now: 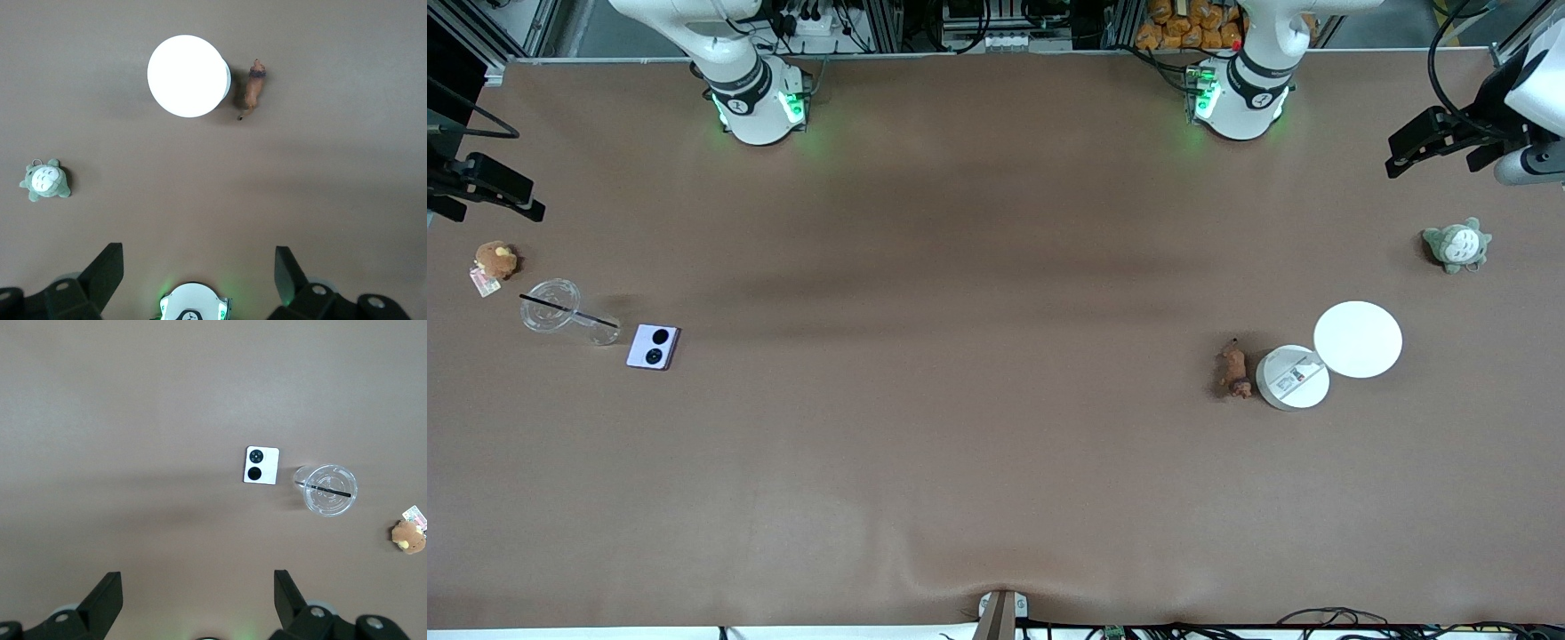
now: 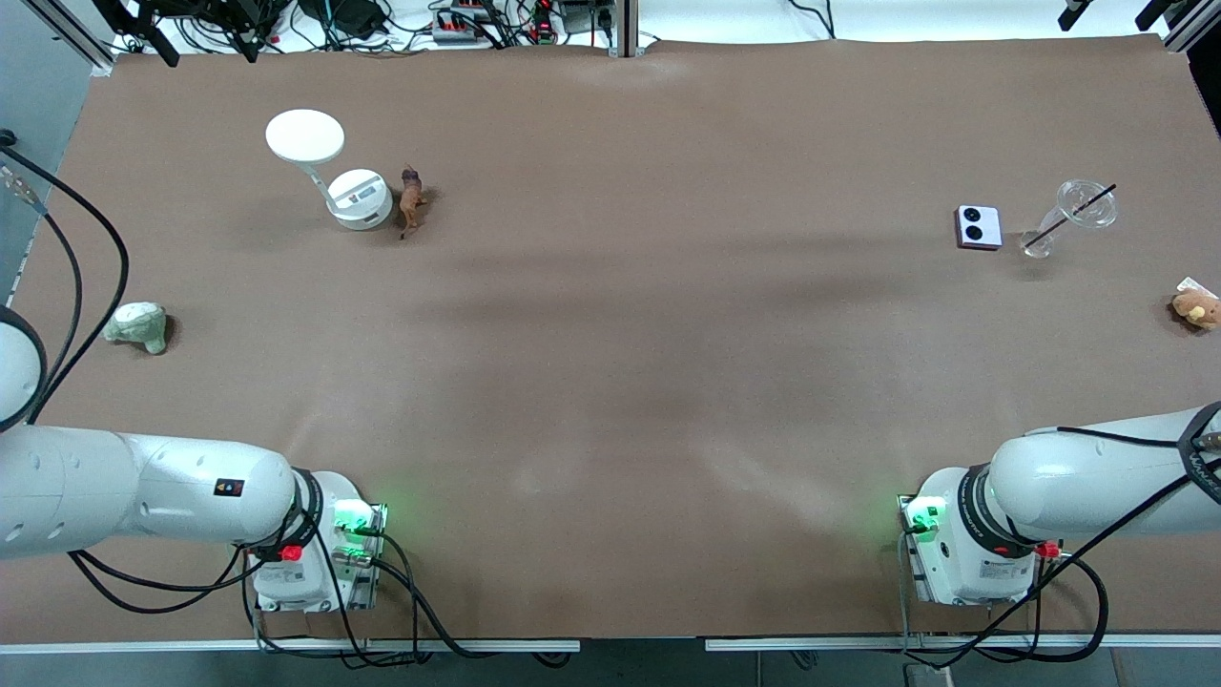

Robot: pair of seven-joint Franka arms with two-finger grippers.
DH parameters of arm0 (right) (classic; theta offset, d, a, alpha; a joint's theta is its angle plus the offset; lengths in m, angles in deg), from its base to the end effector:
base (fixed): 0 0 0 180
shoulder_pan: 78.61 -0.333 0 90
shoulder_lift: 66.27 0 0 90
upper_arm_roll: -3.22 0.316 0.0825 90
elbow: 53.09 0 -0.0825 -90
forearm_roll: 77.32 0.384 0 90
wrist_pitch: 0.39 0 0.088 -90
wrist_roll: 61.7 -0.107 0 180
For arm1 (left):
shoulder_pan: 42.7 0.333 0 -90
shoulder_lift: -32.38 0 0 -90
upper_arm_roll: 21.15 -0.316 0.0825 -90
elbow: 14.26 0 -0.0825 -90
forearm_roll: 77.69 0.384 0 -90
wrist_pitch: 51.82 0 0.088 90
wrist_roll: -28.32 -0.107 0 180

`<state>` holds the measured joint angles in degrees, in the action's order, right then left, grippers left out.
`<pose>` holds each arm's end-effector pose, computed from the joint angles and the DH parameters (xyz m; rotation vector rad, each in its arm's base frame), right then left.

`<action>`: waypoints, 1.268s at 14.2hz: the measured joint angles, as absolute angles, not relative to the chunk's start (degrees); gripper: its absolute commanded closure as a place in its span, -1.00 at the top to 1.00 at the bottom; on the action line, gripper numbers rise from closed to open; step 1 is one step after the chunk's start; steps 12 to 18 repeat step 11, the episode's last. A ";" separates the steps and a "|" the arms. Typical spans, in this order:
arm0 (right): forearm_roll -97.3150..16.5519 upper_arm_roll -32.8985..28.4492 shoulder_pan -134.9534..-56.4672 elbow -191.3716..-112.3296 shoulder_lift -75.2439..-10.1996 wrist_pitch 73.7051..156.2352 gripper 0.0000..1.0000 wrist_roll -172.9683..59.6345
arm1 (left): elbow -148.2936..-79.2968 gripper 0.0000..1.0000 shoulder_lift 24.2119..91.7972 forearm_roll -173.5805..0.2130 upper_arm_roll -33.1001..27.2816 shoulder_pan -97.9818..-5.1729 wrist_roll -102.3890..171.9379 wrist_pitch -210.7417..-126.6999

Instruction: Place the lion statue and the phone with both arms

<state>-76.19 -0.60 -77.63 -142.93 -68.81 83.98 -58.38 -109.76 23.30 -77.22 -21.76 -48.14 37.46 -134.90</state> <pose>0.5288 -0.0430 0.6415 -3.1142 0.0378 0.0771 0.4897 -0.0399 0.6524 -3.1245 -0.1185 0.0893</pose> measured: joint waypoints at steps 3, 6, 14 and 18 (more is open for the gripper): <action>-76.19 -0.61 -77.64 -142.93 -68.79 83.98 1.00 -58.37 | -109.70 1.00 23.28 -77.22 -21.75 -48.19 37.46 -134.88; -76.19 -0.67 -77.64 -142.94 -68.79 83.98 1.00 -58.37 | -109.49 1.00 23.26 -77.22 -21.75 -48.26 37.46 -134.88; -76.19 -0.79 -77.64 -143.07 -68.79 83.98 1.00 -58.35 | -108.98 1.00 23.26 -77.22 -21.73 -48.49 37.46 -134.88; -76.19 -0.79 -77.64 -143.07 -68.79 83.98 1.00 -58.35 | -108.98 1.00 23.26 -77.22 -21.73 -48.49 37.46 -134.88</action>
